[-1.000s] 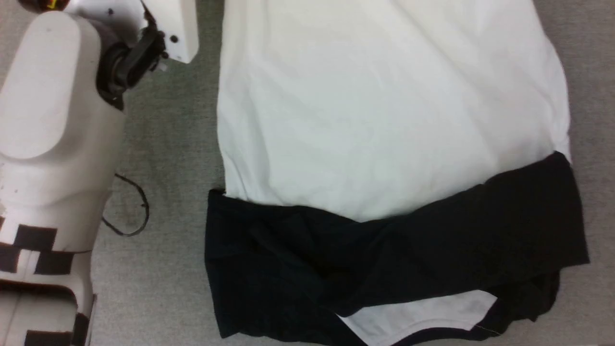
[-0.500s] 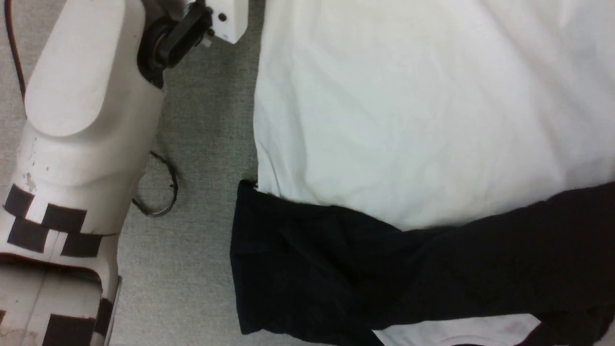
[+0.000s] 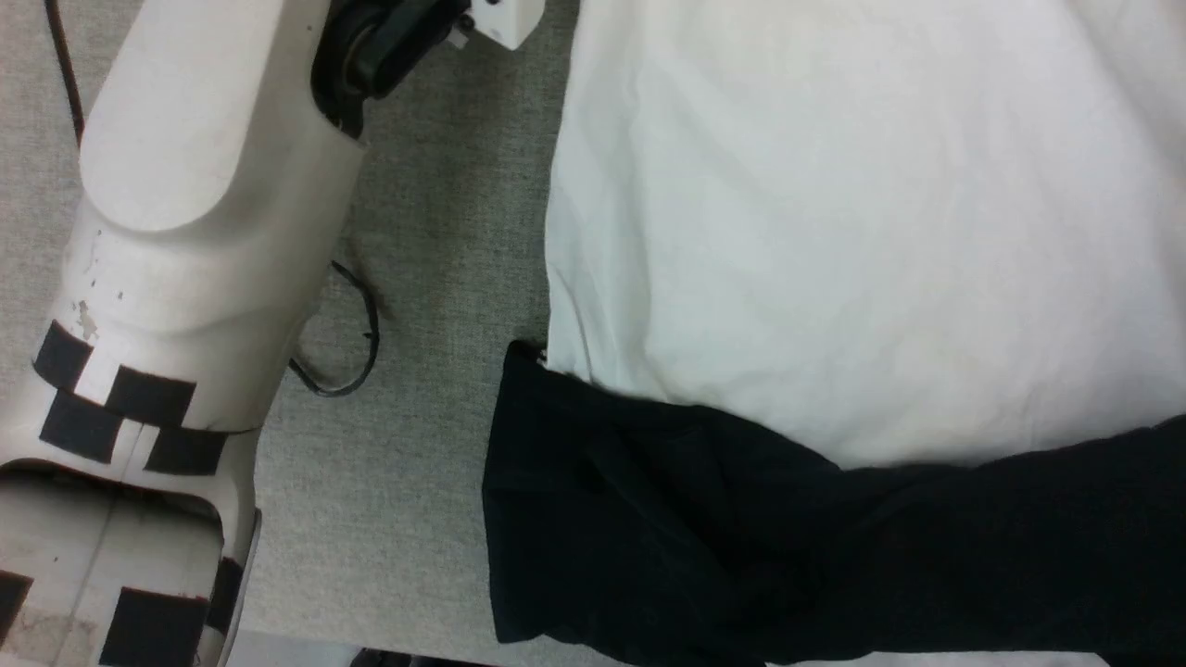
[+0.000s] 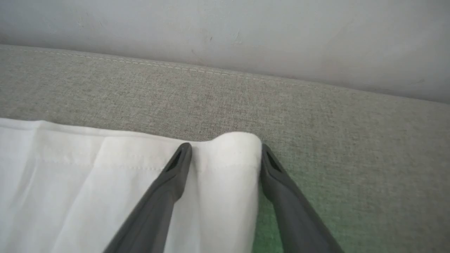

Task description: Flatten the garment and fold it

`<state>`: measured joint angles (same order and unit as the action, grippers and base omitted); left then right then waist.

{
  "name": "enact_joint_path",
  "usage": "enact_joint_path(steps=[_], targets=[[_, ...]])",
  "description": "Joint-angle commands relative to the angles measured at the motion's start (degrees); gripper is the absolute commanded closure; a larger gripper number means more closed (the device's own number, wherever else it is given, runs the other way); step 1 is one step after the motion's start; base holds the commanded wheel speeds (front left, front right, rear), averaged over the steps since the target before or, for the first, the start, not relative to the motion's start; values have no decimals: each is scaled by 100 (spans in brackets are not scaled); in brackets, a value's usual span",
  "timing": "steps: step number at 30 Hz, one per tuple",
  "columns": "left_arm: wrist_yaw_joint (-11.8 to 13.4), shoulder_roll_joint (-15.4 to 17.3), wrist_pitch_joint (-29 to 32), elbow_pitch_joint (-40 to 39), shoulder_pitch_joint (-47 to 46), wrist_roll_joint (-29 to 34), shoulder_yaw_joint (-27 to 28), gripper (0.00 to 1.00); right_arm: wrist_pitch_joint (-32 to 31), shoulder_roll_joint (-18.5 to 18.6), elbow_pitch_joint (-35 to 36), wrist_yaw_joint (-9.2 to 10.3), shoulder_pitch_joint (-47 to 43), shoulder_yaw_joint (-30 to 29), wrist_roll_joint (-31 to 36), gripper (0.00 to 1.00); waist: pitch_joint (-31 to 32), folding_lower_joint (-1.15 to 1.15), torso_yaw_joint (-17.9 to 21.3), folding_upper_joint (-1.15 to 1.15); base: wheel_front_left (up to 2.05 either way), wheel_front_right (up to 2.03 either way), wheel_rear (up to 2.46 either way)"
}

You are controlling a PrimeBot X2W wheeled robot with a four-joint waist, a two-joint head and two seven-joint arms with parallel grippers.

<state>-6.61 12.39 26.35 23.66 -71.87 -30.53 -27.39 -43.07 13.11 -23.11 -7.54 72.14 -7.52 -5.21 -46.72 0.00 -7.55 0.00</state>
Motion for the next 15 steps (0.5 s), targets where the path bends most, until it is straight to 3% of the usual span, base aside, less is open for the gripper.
enact_joint_path(steps=[1,2,15], targets=[[-18,39,57,229,157,-13,-84,100,9,-40,-81,5,13,-14,71,61,-25,0,-30,0,0,0,0],[-20,45,43,247,151,-22,-86,100,44,-45,-73,5,15,-7,87,100,-24,0,-31,0,0,0,0],[19,264,-701,439,107,-74,157,100,457,345,30,5,-76,137,-278,100,612,0,90,0,0,0,0]])
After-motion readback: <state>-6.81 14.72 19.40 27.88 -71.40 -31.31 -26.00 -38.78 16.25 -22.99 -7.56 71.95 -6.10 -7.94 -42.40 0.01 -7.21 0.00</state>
